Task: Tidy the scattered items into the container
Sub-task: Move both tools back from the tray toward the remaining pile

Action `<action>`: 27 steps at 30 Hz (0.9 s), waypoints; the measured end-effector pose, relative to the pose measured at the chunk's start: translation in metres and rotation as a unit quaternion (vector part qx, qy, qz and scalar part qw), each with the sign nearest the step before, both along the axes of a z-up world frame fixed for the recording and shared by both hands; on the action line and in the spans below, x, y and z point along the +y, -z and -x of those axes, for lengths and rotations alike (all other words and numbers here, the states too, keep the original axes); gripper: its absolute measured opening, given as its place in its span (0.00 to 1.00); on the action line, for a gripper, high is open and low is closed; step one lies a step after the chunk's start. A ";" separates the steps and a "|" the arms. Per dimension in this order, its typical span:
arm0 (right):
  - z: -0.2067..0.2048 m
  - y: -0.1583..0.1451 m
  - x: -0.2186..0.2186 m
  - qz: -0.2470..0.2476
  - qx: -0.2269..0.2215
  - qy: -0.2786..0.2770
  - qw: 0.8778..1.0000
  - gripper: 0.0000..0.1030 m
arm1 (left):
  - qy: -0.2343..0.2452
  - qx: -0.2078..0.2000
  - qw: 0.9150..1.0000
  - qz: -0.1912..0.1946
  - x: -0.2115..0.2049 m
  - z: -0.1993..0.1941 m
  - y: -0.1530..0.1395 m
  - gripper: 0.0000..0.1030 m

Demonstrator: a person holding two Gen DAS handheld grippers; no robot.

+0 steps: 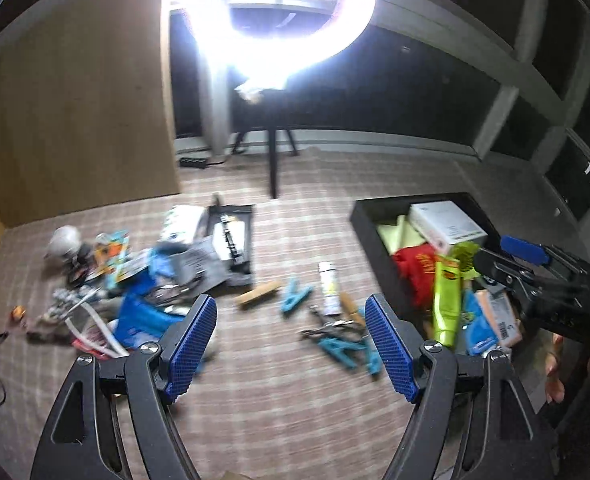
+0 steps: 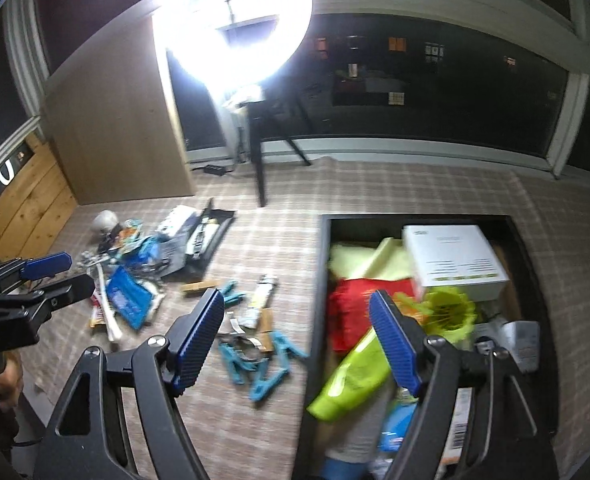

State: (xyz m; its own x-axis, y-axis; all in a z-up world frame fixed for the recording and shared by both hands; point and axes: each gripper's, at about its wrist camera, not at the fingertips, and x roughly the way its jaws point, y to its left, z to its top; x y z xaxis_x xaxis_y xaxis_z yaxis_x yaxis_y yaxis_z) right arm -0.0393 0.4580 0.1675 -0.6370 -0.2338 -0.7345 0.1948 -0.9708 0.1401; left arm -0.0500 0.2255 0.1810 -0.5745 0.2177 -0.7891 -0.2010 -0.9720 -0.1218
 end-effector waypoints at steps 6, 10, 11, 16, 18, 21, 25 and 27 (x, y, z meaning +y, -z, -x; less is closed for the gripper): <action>-0.008 0.005 -0.042 0.011 -0.002 -0.018 1.000 0.72 | -0.027 -0.001 1.000 0.002 -0.046 -0.012 0.000 0.73; -0.017 0.007 -0.071 0.014 -0.001 -0.030 0.999 0.72 | -0.037 -0.003 0.999 0.006 -0.075 -0.020 0.002 0.73; -0.019 0.008 -0.079 0.012 -0.001 -0.033 0.999 0.72 | -0.040 -0.003 0.999 0.007 -0.082 -0.022 0.003 0.73; -0.030 0.017 -0.118 0.008 -0.004 -0.054 0.998 0.72 | -0.050 -0.003 0.999 0.004 -0.110 -0.029 0.008 0.73; -0.033 0.019 -0.131 0.008 -0.002 -0.061 0.998 0.72 | -0.053 -0.001 0.999 0.005 -0.119 -0.031 0.009 0.73; -0.035 0.023 -0.148 0.005 0.001 -0.068 0.998 0.72 | -0.060 -0.003 0.998 0.014 -0.129 -0.030 0.012 0.73; -0.034 0.030 -0.164 -0.003 -0.002 -0.073 0.997 0.72 | -0.066 -0.002 0.998 0.012 -0.143 -0.025 0.019 0.73; -0.032 0.035 -0.169 -0.002 -0.007 -0.074 0.997 0.72 | -0.069 0.000 0.998 0.014 -0.149 -0.023 0.024 0.73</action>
State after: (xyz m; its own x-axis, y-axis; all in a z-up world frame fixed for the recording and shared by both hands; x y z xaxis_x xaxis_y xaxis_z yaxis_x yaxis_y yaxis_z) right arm -0.0077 0.2895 0.1329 -0.5860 -0.3217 -0.7437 0.3339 -0.9321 0.1401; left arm -0.0266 0.0764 0.1568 -0.5971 0.1142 -0.7940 -0.0658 -0.9934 -0.0935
